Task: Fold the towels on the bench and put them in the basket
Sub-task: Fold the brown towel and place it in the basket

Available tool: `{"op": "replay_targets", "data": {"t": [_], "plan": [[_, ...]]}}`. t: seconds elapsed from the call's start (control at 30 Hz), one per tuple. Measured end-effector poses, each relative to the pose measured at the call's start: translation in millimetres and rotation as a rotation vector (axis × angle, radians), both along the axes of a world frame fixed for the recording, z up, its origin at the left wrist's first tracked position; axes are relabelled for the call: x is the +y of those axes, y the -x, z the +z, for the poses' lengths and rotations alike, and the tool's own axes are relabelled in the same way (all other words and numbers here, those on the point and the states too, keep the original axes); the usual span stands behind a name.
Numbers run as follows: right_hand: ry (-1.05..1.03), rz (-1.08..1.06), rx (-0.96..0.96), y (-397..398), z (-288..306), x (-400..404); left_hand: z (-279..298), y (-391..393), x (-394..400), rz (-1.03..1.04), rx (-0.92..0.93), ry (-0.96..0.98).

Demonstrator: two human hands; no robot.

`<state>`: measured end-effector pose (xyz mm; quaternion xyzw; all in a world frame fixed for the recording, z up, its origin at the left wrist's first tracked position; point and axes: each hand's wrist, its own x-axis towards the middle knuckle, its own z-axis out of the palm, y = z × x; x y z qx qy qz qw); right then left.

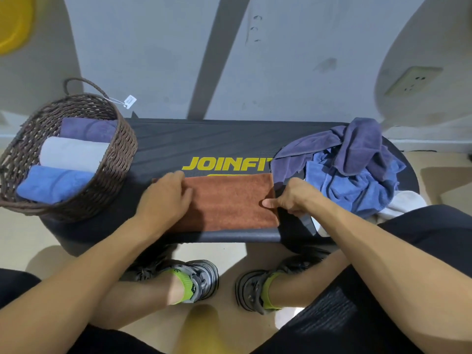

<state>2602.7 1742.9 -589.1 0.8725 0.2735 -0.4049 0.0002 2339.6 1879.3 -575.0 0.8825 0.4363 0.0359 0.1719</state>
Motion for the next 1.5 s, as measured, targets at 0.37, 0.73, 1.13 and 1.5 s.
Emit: {"op": "replay_targets", "data": {"t": [0.37,0.73,1.13,1.5], "plan": [[-0.228,-0.01,-0.058,15.3,-7.2,0.3,-63.7,-60.9,-53.4,-0.376,0.093,-0.001],[-0.611,-0.337,0.012,38.9,-14.3,3.7,-83.7,-56.5,-62.7,-0.369,0.193,-0.153],[-0.62,-0.117,-0.026,-20.9,15.6,4.9,-73.2,-114.4,-101.1,-0.235,0.151,-0.089],[-0.52,-0.05,0.034,-29.7,36.1,13.3,-52.1,-124.3,-101.1,-0.091,-0.193,0.212]]}}
